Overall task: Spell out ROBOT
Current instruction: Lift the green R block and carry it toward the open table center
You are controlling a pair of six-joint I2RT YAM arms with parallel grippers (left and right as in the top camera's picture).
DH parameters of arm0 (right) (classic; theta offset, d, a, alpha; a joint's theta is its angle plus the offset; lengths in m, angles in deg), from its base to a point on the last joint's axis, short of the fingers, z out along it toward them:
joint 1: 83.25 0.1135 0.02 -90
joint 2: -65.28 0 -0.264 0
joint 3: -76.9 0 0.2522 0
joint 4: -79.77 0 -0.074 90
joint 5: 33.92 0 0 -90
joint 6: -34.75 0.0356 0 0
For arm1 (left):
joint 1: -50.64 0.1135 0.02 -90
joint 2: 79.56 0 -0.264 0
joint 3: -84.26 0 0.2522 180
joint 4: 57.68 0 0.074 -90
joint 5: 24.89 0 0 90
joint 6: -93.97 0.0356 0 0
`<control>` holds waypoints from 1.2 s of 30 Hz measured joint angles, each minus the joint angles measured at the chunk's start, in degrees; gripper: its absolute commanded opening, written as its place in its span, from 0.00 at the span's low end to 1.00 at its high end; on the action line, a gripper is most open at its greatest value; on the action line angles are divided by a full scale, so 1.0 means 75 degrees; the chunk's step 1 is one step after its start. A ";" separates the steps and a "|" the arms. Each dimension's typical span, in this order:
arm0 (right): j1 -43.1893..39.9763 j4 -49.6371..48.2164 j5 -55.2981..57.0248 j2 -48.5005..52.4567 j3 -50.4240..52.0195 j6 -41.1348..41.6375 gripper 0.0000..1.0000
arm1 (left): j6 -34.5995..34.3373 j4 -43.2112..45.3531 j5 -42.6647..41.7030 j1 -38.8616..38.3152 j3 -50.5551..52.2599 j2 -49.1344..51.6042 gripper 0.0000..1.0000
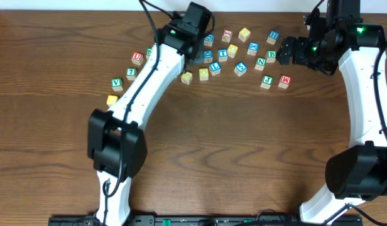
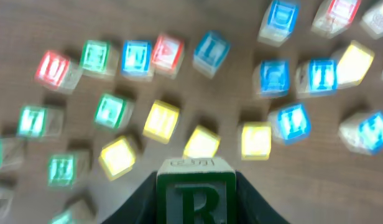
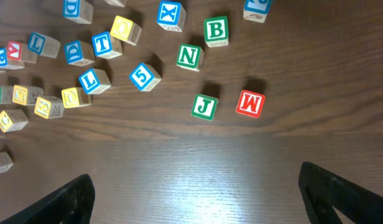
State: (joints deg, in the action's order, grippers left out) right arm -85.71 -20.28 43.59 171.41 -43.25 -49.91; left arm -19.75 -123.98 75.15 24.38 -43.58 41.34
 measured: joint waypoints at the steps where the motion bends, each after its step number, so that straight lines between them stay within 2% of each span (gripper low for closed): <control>1: 0.0000 0.0000 0.0009 0.0000 0.0000 -0.0003 0.99 | -0.0003 -0.0245 -0.0096 0.0000 0.0000 -0.0067 0.29; 6: 0.0000 0.0000 0.0017 0.0000 0.0000 0.0000 0.99 | -0.0242 -0.1172 -0.0621 -0.0006 0.0160 -0.0017 0.28; 13: 0.0003 -0.0003 0.0020 0.0000 0.0000 0.0000 0.99 | -0.0769 -0.1151 -0.0991 -0.0006 0.1105 0.0032 0.28; 26: 0.0003 -0.0003 0.0020 0.0000 0.0000 0.0000 0.99 | -0.1151 0.0469 -0.1475 -0.0015 0.2690 0.0070 0.28; 36: 0.0003 0.0000 0.0020 0.0000 0.0000 0.0000 0.99 | -0.0941 0.1329 -0.1475 -0.0082 0.3302 0.0070 0.28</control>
State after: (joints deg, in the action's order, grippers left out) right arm -85.69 -20.28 43.75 171.41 -43.25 -49.91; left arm -26.81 -114.01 64.09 23.77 -18.82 41.87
